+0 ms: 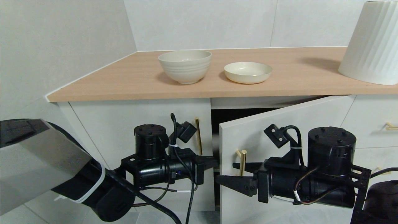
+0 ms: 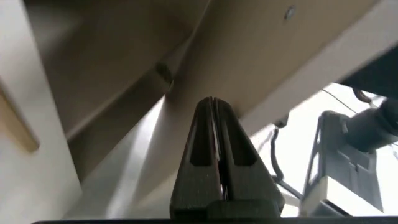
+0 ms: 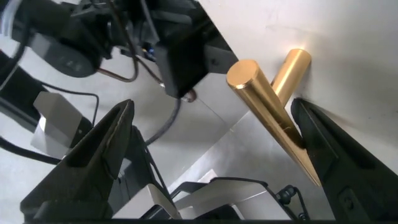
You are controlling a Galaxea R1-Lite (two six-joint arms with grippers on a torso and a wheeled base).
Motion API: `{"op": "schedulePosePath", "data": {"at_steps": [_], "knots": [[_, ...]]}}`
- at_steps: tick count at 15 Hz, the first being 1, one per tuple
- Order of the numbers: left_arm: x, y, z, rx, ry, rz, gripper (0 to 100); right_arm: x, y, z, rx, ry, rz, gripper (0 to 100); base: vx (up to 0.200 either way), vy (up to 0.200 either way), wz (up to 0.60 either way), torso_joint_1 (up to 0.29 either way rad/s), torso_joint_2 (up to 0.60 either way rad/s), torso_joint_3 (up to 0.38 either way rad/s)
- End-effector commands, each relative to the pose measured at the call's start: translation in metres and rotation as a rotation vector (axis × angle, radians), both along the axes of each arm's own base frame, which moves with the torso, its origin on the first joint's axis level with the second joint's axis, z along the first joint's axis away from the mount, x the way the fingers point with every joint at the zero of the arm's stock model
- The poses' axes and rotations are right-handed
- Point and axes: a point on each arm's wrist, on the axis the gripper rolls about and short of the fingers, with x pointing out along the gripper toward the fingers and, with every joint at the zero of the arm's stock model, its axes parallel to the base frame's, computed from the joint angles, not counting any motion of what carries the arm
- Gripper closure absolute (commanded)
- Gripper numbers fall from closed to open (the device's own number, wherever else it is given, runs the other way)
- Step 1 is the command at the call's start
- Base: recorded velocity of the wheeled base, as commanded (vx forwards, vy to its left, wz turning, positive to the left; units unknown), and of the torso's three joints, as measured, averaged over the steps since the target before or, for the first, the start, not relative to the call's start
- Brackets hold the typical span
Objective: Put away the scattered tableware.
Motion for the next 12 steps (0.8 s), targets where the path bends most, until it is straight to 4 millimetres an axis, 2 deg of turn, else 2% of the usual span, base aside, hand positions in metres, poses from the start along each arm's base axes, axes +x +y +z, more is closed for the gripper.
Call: {"op": "schedulePosePath", "data": {"at_steps": [1,4,7,12], "knots": [[-0.001,-0.006,-0.002,-0.002,0.000,-0.019,100,-0.001,-0.001,0.000,-0.001,0.000,-0.004,0,0.000,0.000,0.00,0.000,0.00,0.000],[0.000,-0.020,0.001,-0.052,-0.027,-0.029,100,-0.001,-0.008,-0.004,-0.033,-0.034,-0.015,0,0.000,0.000,0.00,0.000,0.00,0.000],[-0.006,-0.029,0.009,-0.116,-0.042,-0.053,100,0.007,-0.031,-0.010,-0.082,-0.070,-0.086,0,0.000,0.000,0.00,0.000,0.00,0.000],[-0.017,-0.038,0.016,-0.135,-0.049,-0.076,100,0.012,-0.052,-0.003,-0.077,-0.093,-0.187,0,0.000,0.000,0.00,0.000,0.00,0.000]]}}
